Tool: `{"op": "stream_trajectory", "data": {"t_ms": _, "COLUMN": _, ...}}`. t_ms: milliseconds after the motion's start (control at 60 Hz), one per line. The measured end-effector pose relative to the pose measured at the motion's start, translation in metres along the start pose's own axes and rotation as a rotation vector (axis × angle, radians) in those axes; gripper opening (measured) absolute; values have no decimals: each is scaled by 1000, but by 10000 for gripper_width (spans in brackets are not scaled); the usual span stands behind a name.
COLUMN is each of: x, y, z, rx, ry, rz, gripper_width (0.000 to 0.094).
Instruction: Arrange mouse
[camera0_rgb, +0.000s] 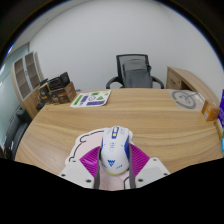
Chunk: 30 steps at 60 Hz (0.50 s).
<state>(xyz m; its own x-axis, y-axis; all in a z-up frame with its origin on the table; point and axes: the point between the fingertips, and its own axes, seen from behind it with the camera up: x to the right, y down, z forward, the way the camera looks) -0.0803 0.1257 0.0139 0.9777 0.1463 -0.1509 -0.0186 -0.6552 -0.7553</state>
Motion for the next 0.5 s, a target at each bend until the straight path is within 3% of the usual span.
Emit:
{"op": "stream_trajectory", "data": {"t_ms": 100, "x": -18, "y": 20, "z": 11, "rx": -54, "ry": 75, "rz": 30, "gripper_width": 396}}
{"op": "stream_trajectory", "data": {"t_ms": 183, "x": -18, "y": 21, "z": 13, "rx": -36, "ry": 132, "rz": 51, "gripper_width": 411}}
{"op": "stream_trajectory", "data": {"t_ms": 317, "x": -24, "y": 24, "z": 11, "rx": -66, "ry": 150, "rz": 85, "gripper_width": 610}}
{"op": "stream_trajectory", "data": {"t_ms": 383, "x": -29, "y": 26, "z": 0, "rx": -85, "ry": 155, "rz": 80, "gripper_width": 847}}
{"op": "stream_trajectory", "data": {"t_ms": 500, "x": -45, "y": 22, "z": -32, "rx": -52, "ry": 171, "rz": 82, "gripper_width": 832}}
